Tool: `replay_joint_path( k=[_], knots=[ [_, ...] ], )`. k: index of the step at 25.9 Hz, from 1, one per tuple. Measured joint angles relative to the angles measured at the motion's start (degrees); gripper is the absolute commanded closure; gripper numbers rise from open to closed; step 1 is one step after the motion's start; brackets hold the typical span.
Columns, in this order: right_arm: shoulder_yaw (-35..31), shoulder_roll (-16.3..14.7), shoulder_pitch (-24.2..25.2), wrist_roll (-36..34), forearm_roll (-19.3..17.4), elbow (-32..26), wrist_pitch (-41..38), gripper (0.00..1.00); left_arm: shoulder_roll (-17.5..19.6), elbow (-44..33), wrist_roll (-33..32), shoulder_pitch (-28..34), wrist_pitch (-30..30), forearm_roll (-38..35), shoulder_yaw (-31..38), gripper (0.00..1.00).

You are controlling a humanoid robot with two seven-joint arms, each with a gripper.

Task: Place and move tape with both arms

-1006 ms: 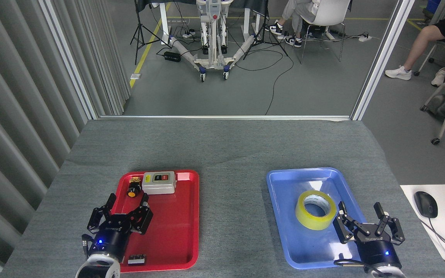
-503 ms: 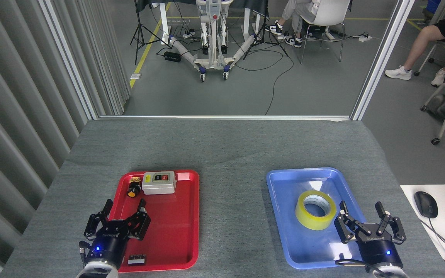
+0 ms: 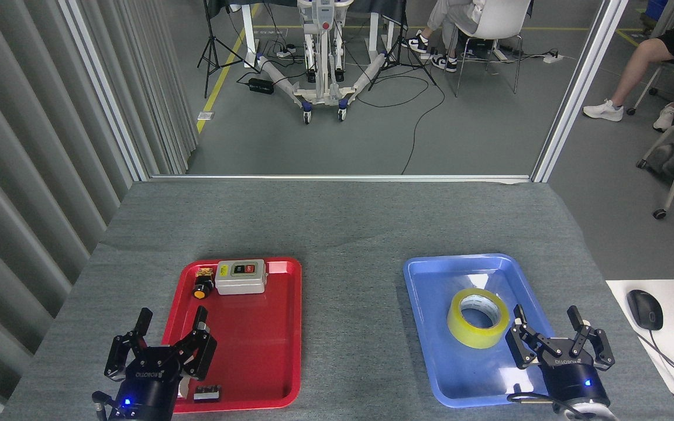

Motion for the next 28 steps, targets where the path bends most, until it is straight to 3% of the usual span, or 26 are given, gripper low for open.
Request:
replay_joint_path(
  k=[7, 21, 28],
  knots=[
    [-0.1, 0.1, 0.4, 0.1, 0.1, -0.1, 0.0, 0.00, -1.1, -0.8, -5.1, 2.5, 0.2, -1.7, -1.9, 0.00],
    [-1.7, 1.4, 7.2, -0.2, 0.4, -7.8, 0.2, 0.00, -1.6, 7.9, -4.6, -4.9, 2.9, -2.6, -2.0, 0.00],
    [-1.7, 1.6, 8.0, -0.3, 0.3, -8.8, 0.3, 0.00, -2.1, 8.4, -4.5, -5.9, 3.5, -3.9, -1.9, 0.00]
  ],
)
